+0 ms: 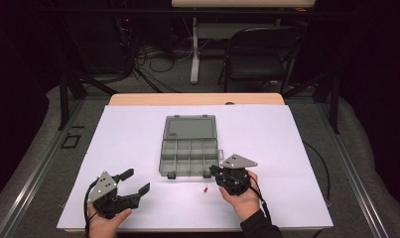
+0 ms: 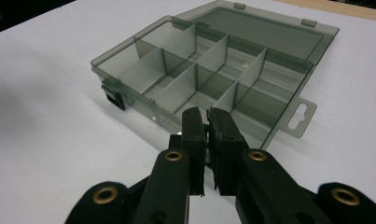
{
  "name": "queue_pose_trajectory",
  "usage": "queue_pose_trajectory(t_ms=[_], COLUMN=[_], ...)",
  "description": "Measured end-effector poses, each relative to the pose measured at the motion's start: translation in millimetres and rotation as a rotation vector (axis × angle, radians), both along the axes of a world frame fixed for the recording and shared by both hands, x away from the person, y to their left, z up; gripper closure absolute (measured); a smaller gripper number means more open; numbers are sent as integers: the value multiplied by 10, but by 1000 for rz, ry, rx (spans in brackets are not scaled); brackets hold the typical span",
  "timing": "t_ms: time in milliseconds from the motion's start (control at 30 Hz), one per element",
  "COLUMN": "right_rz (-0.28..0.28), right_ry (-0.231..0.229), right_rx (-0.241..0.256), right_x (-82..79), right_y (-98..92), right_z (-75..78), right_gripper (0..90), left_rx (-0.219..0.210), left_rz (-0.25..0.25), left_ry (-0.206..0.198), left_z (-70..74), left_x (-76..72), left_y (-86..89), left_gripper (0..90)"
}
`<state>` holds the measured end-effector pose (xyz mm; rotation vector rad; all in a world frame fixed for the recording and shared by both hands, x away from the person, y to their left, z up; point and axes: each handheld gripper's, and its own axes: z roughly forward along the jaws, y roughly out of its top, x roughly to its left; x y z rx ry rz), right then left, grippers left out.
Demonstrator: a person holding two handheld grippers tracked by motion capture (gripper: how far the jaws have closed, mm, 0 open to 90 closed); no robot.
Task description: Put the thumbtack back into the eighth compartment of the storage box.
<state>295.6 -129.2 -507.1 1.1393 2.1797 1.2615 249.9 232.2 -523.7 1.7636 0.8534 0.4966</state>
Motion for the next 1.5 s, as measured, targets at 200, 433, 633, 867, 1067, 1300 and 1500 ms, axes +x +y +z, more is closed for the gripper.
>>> queue_pose_trajectory(t_ms=[200, 433, 633, 867, 1067, 1300, 1500], right_rz=[-11, -22, -36, -49, -55, -58, -58], right_ry=[3, 34, 63, 85, 92, 99, 86], right_rx=[-33, -56, -61, -67, -81, -74, -69], right_x=[147, 295, 408, 496, 544, 556, 530], right_y=[22, 47, 55, 74, 86, 85, 92], right_z=[5, -44, -88, -141, -174, -184, -171], right_gripper=[850, 850, 850, 849, 849, 840, 691], left_rx=[3, 1, -1, 0, 0, -1, 0], left_rz=[0, -2, -6, -3, -3, -3, -5], left_ry=[0, 4, 8, 11, 11, 11, 9], left_z=[-1, -8, -14, -15, -15, -16, -14], left_x=[0, 9, 17, 16, 17, 17, 16], left_y=[3, -11, -14, -15, -14, -13, -12], left_gripper=[223, 223, 223, 223, 223, 223, 223])
